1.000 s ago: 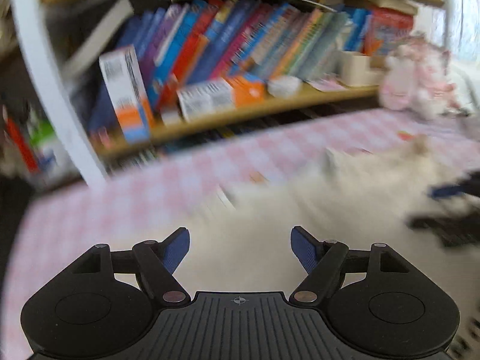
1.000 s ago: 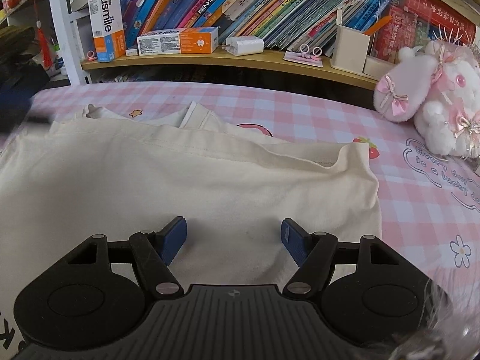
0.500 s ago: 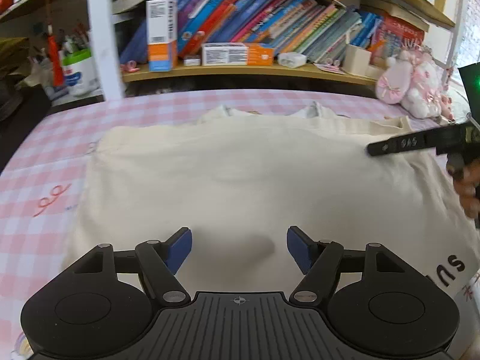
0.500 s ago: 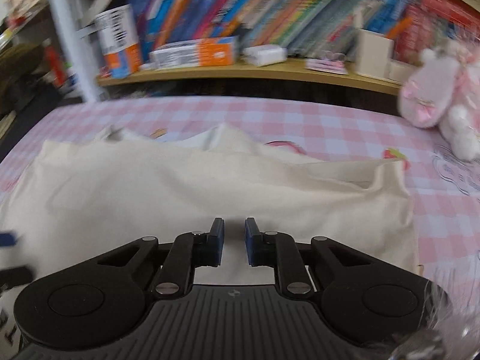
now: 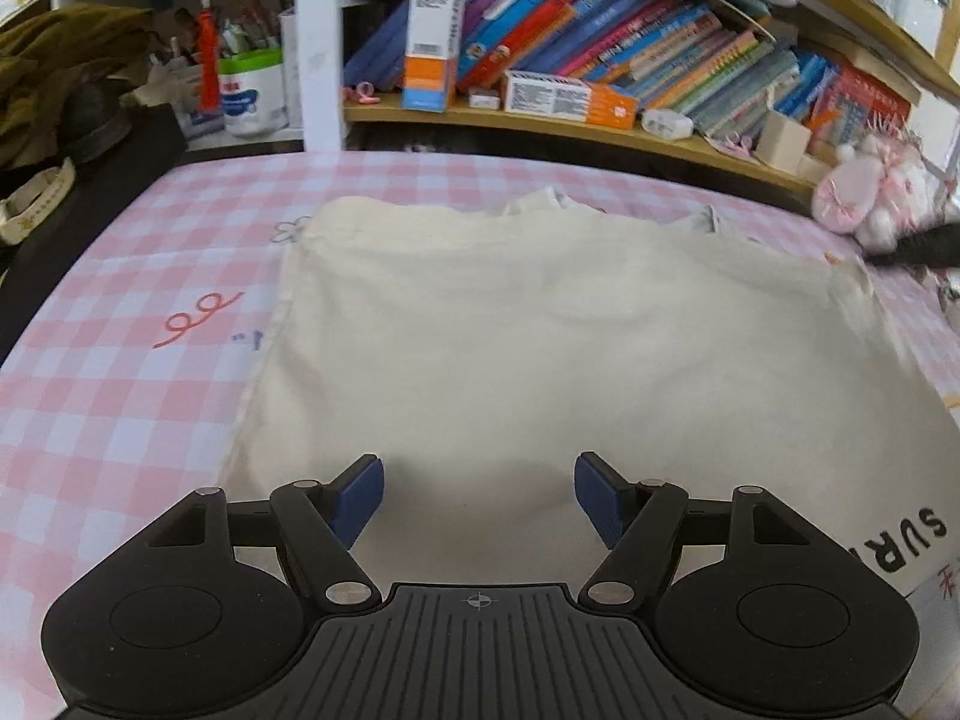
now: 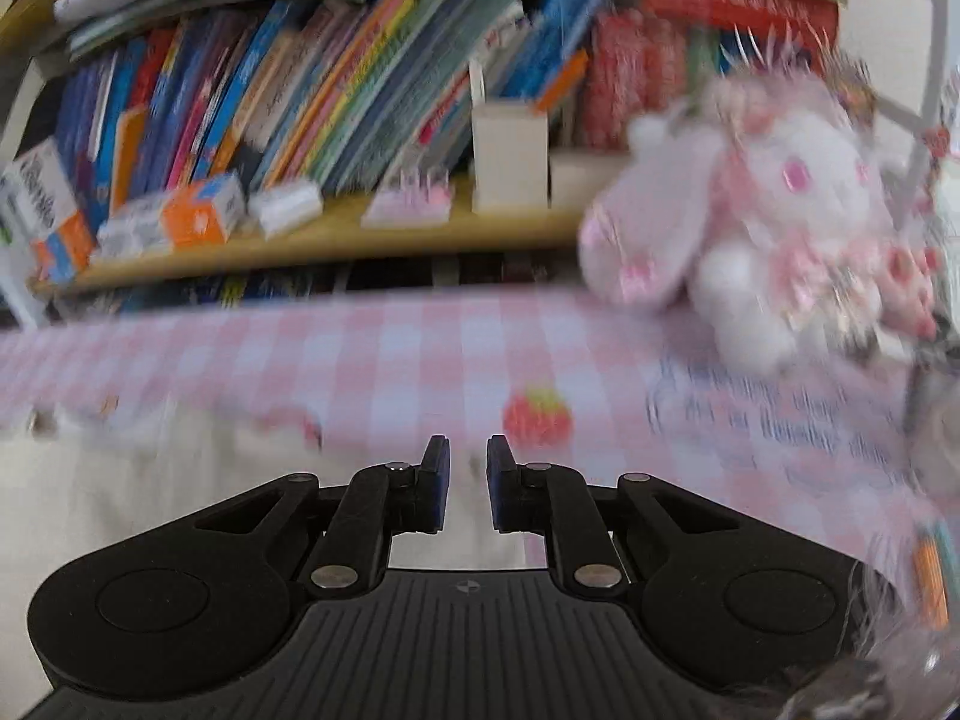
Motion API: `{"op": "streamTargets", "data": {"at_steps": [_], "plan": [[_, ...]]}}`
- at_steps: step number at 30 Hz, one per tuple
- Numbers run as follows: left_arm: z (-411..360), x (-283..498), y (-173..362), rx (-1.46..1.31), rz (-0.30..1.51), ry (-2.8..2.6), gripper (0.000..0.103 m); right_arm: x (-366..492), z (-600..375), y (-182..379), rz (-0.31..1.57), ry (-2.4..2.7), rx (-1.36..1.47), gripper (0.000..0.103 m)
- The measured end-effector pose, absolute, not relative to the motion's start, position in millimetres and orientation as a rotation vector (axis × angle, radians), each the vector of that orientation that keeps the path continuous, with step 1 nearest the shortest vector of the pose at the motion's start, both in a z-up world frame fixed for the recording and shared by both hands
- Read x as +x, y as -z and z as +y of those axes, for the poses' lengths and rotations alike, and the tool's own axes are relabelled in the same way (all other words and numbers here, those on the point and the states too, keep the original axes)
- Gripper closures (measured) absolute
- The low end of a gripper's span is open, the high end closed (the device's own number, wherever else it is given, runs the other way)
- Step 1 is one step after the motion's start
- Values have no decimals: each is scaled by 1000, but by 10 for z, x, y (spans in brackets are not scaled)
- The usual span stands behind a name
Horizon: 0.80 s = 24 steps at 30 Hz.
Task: Fold clothes
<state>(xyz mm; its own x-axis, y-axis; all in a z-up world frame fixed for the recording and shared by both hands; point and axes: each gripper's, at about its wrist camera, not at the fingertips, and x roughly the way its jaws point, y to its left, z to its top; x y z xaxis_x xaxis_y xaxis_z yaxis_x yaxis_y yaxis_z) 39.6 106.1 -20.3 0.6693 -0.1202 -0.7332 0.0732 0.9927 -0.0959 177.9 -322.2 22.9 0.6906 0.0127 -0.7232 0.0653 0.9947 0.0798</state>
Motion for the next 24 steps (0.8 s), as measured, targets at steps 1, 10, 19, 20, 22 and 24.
{"op": "streamTargets", "data": {"at_steps": [1, 10, 19, 20, 22, 24], "plan": [[1084, 385, 191, -68, 826, 101, 32, 1674, -3214, -204, 825, 28, 110, 91], [1119, 247, 125, -139, 804, 117, 31, 709, -3244, -248, 926, -8, 214, 64], [928, 183, 206, -167, 831, 191, 31, 58, -3533, -206, 1097, 24, 503, 64], [908, 182, 218, -167, 834, 195, 31, 29, -3530, -185, 1109, 22, 517, 64], [888, 193, 250, -174, 850, 196, 31, -3, -3487, -141, 1134, 9, 526, 64], [889, 193, 283, -185, 861, 193, 32, -7, -3411, -157, 1127, -3, 479, 64]]}}
